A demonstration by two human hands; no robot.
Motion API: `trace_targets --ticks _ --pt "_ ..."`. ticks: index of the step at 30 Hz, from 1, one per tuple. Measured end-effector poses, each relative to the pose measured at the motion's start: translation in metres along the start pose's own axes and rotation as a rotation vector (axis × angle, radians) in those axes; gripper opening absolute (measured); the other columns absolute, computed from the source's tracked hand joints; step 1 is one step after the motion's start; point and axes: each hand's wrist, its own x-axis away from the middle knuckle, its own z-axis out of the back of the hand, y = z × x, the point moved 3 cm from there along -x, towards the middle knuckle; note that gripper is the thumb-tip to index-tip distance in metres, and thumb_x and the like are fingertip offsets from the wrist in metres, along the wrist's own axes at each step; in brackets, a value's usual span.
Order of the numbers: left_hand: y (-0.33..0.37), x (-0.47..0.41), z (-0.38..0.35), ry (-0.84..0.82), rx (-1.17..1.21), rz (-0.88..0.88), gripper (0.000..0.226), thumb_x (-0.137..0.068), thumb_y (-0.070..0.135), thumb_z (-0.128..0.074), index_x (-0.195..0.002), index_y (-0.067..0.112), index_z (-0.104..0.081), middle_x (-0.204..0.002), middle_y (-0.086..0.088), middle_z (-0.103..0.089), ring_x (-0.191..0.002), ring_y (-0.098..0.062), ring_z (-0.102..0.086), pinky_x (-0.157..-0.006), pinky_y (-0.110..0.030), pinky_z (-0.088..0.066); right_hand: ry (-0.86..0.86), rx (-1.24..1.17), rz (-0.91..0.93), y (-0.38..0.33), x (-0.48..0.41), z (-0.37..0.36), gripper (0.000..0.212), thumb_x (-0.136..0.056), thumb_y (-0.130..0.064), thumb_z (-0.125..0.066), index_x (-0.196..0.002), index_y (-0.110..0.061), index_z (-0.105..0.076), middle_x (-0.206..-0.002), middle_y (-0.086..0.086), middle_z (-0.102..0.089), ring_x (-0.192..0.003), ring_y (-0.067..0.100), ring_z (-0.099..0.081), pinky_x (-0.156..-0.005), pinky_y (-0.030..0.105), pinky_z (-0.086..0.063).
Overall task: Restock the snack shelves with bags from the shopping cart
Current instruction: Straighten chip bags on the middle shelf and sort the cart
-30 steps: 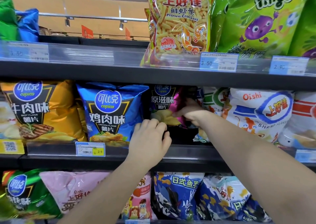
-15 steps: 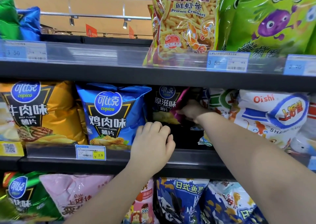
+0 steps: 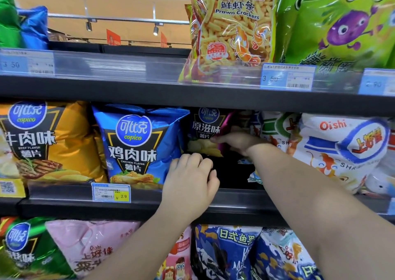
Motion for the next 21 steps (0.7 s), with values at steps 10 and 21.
trace_targets --ticks 10,21 --pt "-0.001 0.001 -0.001 0.024 -0.001 -0.014 0.034 -0.09 0.038 -0.037 -0.089 0.023 -0.068 -0.086 0.005 -0.06 -0.083 -0.02 -0.056 -0.076 -0.037 -0.045 0.068 -0.026 -0.1 0.008 -0.022 0.013 0.039 -0.088 -0.02 -0.07 -0.123 -0.007 -0.059 -0.114 0.006 -0.066 -0.108 0.023 -0.061 -0.098 0.038 -0.048" --pt "-0.001 0.001 -0.002 0.043 0.014 -0.019 0.032 -0.09 0.038 -0.038 -0.088 0.023 -0.067 -0.087 0.005 -0.059 -0.083 -0.019 -0.056 -0.076 -0.037 -0.046 0.182 0.25 -0.077 0.006 -0.033 0.01 0.043 -0.094 -0.037 -0.06 -0.119 -0.002 -0.056 -0.109 0.013 -0.065 -0.083 0.026 -0.063 -0.065 0.031 -0.051"
